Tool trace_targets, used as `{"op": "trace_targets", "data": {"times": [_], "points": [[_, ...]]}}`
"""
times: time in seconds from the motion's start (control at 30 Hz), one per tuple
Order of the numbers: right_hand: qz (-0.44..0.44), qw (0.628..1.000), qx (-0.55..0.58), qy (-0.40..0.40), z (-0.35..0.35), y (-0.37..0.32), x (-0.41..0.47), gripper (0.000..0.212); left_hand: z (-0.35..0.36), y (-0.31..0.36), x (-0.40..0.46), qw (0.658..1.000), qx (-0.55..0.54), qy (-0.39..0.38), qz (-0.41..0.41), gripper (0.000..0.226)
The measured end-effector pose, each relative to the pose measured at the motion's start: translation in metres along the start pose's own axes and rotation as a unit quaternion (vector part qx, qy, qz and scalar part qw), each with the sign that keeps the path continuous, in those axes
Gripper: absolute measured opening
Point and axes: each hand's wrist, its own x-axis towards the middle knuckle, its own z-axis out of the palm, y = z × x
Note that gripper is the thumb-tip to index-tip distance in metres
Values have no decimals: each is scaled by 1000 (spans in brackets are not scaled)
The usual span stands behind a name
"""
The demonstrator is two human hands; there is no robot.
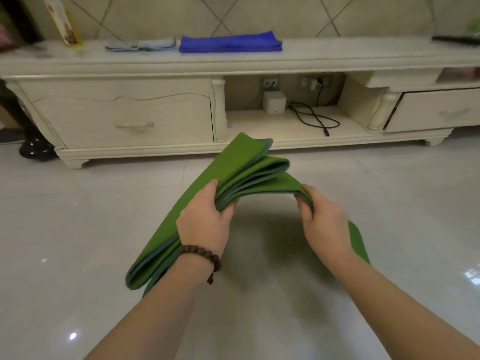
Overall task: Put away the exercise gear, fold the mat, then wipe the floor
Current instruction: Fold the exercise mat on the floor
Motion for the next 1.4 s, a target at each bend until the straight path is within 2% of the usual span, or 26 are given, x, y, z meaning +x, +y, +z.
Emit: {"op": "trace_targets", "data": {"times": [0.07,0.17,0.27,0.33,0.37,0.43,0.53,0.6,0.67,0.73,0.8,0.83,0.9,0.93,1.0,1.07,1.1,1.17,1.23,1.3,1.4], "points": [[33,995,85,37,-17,-30,19,30,-9,16,9,995,-94,14,-2,41],[55,973,220,36,-38,-72,33,36,-13,40,12,971,-236,-31,-8,33],[59,947,316,-20,-35,-97,25,47,-9,47,5,925,-361,-114,-24,38],[76,926,366,-55,-26,-101,11,46,-7,44,-3,888,-427,-166,-53,40],[77,917,386,-65,-21,-100,3,43,-7,43,-6,878,-441,-177,-61,44],[69,908,404,-86,-16,-95,-11,39,-2,42,-10,880,-442,-163,-60,62],[52,912,392,-112,-19,-83,-20,38,6,37,-11,904,-408,-118,-59,72],[36,940,324,-102,-28,-72,-17,38,9,30,-12,904,-410,-98,-64,67],[5,974,209,-90,-42,-59,-6,68,7,25,-14,893,-433,-105,-66,63],[-42,990,109,-82,-63,-51,15,102,4,25,-17,886,-442,-135,-33,63],[-141,986,-7,-87,-89,-49,40,126,-1,32,-20,900,-405,-160,27,61],[-200,972,-80,-98,-102,-50,52,133,-5,37,-19,911,-372,-167,64,61],[-277,931,-188,-146,-127,-59,70,135,-20,51,-11,931,-289,-176,138,62],[-278,924,-190,-183,-138,-64,74,128,-31,59,-4,937,-243,-183,172,63],[-244,937,-106,-227,-151,-67,79,97,-57,75,15,940,-145,-205,233,66],[-185,958,9,-219,-156,-64,80,64,-83,94,33,934,-56,-216,278,66],[-143,966,72,-205,-157,-61,78,57,-92,103,41,931,-20,-209,299,66],[-51,966,194,-165,-151,-48,69,51,-102,111,53,921,48,-191,336,75],[40,955,269,-120,-134,-21,55,48,-105,103,65,908,148,-203,336,96],[115,948,278,-107,-110,10,33,50,-101,78,70,887,248,-263,289,110],[186,931,259,-176,-70,48,-1,56,-73,25,64,841,327,-379,205,106]]}}
